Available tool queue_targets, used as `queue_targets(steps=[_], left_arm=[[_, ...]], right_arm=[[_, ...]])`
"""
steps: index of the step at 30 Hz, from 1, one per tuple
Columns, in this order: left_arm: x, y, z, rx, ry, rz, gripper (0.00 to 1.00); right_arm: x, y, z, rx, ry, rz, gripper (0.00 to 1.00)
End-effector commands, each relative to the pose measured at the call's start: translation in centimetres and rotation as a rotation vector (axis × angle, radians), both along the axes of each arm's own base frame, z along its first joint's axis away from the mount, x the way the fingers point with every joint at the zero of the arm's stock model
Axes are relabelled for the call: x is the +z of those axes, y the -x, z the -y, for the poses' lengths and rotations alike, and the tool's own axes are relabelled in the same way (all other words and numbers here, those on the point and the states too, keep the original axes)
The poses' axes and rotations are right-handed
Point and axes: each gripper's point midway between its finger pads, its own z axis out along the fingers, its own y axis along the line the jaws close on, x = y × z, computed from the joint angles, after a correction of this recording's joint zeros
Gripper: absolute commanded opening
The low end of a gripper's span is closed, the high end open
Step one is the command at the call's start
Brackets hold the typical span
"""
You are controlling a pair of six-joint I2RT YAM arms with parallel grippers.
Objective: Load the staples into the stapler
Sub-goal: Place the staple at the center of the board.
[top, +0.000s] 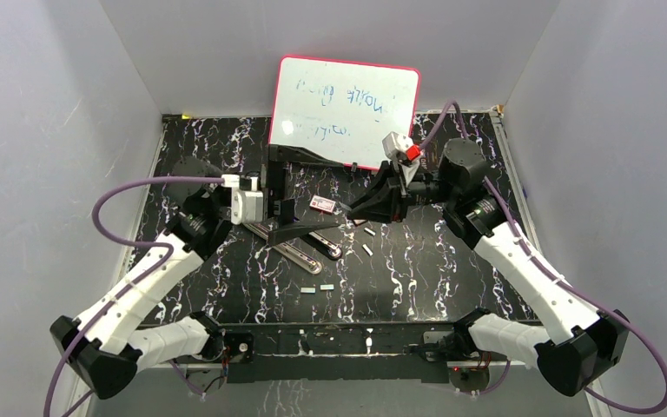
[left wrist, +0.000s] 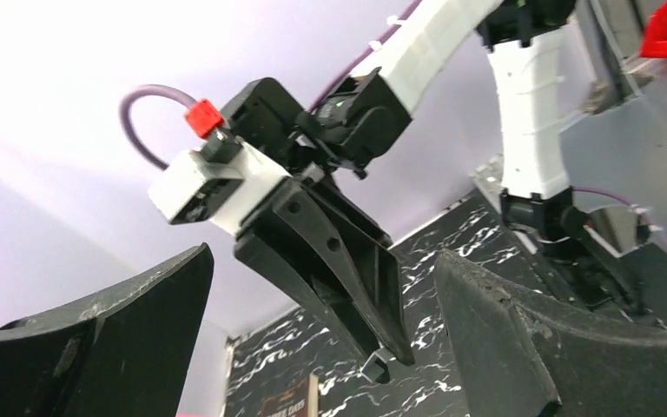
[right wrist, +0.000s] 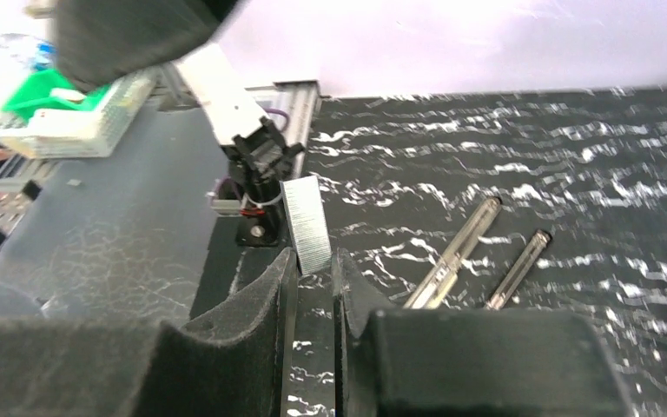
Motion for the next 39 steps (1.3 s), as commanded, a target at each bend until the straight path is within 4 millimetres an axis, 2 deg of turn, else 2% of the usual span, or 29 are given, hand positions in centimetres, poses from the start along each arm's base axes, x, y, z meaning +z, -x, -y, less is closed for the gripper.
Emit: queue_targets(steps=[1,7,10,12,16,19,30,39], left_arm=[[0.1,-2.6,-1.1,0.217,0.029,-0.025,0.98],[-1.1,-5.2,-2.3,0.398,0.052,-0.115,0.98],[-2.2,-6.6,-3.0,0.497,0.050,-0.144,0.98],[-2.7,-7.1,-3.2,0.526,0.037,-0.156,0.98],[-3.9,-7.4,-3.4,0.547,0.008,-0.169,0.98],[-3.7,-7.6,-4.0,0.584,0.016,-0.161,0.98],[-3.2,-7.9,-4.4,0.617,0.008,-0.135,0.98],[-3.2,-7.8,-4.4,0.613,-0.005,-0.132,0.98]], right_arm=[[-2.1,-3.0,0.2,-0.196,0.079,0.012,0.24],[-6.9,-4.9,0.5,-0.317,0.217,-0.042,0.24],[-13.1,-4.7,-0.4,-0.361,0.399,-0.079,0.27],[-15.9,-4.4,-0.6,-0.376,0.478,-0.105,0.25],[-20.8,-3.9,-0.1,-0.419,0.613,-0.158,0.21],[-23.8,-3.2,0.0,-0.425,0.699,-0.193,0.20],[-28.4,-1.6,-0.1,-0.395,0.832,-0.205,0.21],[-30.8,-1.0,-0.5,-0.378,0.889,-0.204,0.21]])
